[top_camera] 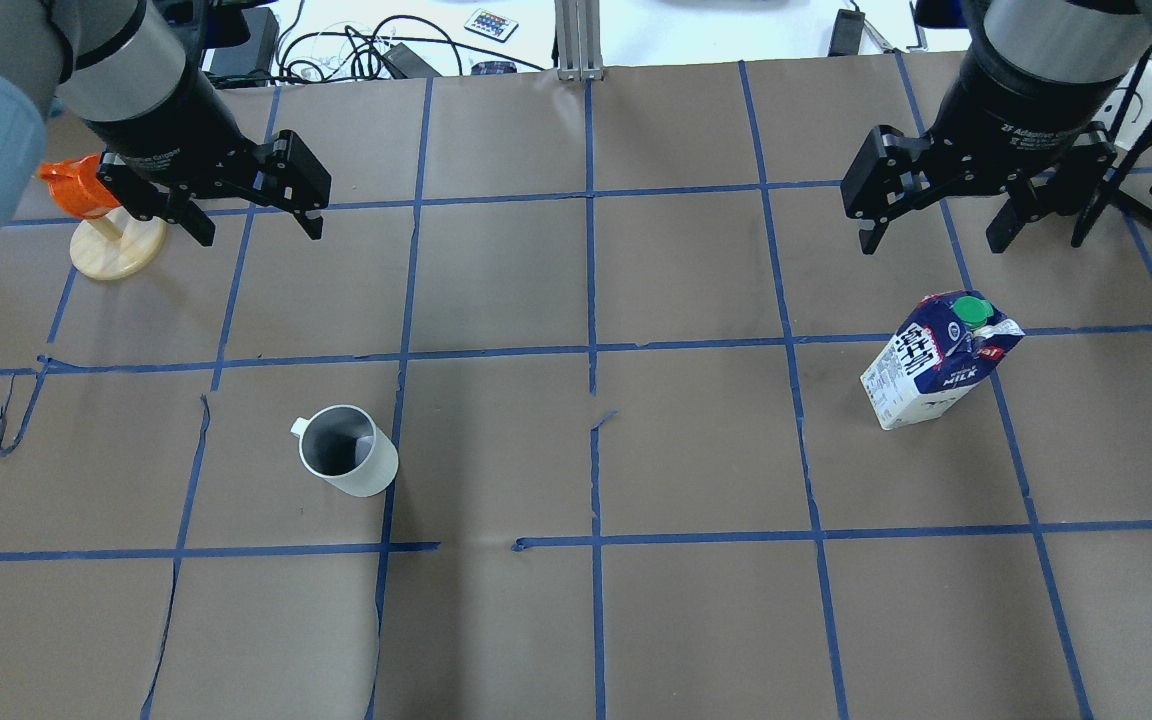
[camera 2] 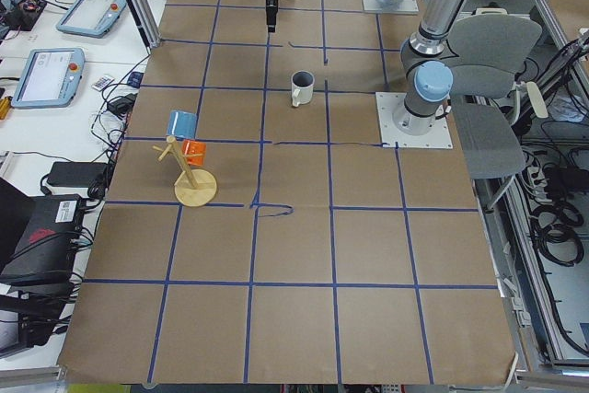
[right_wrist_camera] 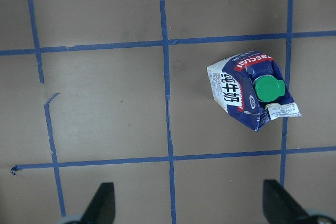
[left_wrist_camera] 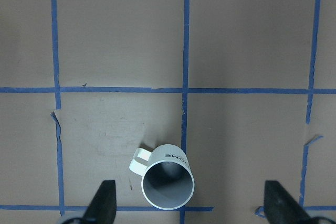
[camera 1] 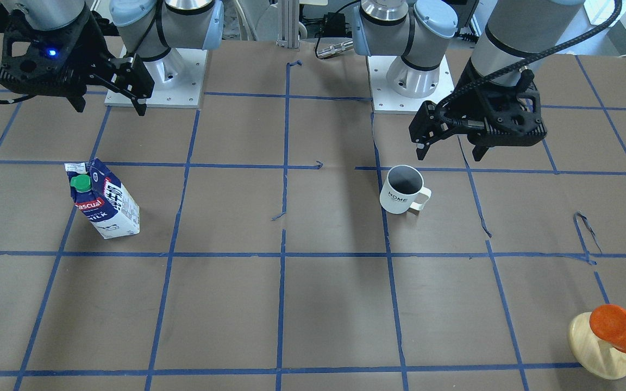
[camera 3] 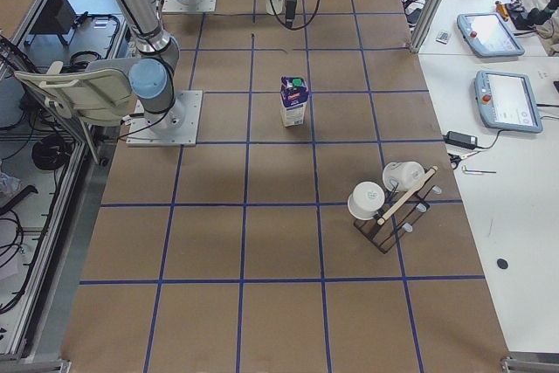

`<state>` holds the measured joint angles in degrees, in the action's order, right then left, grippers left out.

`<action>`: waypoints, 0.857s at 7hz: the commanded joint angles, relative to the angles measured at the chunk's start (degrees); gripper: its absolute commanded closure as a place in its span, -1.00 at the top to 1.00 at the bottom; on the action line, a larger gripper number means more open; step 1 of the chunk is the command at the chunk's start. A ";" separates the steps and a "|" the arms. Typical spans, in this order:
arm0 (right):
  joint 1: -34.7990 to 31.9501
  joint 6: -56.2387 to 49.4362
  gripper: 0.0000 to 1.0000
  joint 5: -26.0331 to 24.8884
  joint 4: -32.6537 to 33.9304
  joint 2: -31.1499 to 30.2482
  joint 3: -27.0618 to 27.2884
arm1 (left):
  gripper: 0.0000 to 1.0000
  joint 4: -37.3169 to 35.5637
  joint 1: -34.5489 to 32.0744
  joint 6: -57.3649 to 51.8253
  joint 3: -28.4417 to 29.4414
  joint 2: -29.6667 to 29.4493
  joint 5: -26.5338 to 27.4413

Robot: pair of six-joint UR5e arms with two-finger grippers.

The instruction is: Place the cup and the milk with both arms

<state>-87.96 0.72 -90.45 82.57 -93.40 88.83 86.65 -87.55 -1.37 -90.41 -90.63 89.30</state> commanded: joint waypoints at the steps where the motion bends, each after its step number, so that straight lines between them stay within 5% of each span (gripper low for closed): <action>1: 0.42 -0.54 1.00 -0.60 0.13 1.02 0.29 | 1.00 0.01 0.01 0.05 0.06 0.01 0.17; 6: 8.48 -22.45 1.00 -6.31 3.20 5.67 1.08 | 1.00 0.27 -0.16 -0.39 -0.03 0.01 0.17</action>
<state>-82.06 -14.84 -95.87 84.39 -89.61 89.88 86.79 -87.59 -1.71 -90.50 -90.48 89.27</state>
